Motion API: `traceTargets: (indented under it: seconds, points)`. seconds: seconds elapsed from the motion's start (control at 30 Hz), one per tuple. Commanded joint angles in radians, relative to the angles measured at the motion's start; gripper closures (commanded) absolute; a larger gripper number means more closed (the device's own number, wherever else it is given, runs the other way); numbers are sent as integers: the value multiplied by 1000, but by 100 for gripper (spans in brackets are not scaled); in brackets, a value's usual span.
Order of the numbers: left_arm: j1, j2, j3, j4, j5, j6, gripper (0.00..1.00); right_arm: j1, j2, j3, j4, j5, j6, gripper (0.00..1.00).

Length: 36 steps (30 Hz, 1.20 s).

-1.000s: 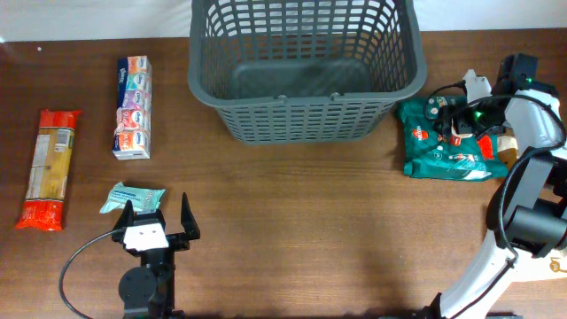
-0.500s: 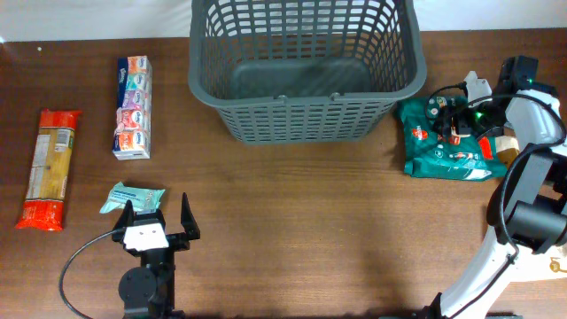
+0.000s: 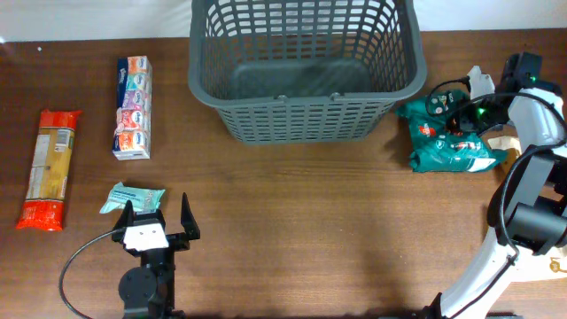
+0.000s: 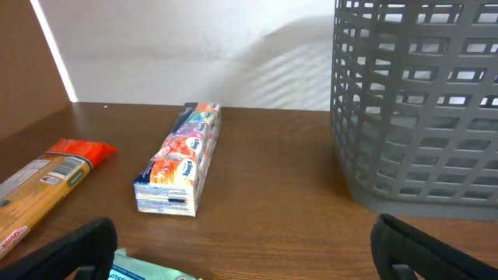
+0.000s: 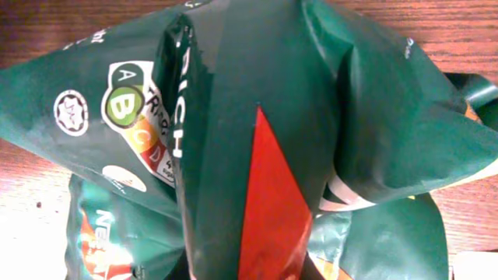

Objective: Pack container
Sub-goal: 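Lift the pouch with the right gripper and carry it toward the basket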

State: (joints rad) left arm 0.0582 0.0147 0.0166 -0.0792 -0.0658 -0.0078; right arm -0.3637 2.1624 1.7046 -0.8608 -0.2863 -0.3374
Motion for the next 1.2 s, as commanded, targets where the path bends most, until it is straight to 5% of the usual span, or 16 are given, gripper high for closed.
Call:
traceTargets:
  seconds: [0.0,0.57,1.17]
  points:
    - [-3,-9,-7,1,11,-10,1,9,88,-46,2,31,31,96]
    - [-3,-9,-7,0,10,-10,1,9,86,0,1,-80,85,96]
    - [-3,-9,-7,1,11,-10,1,-59,70,513,-266,-51,137,96]
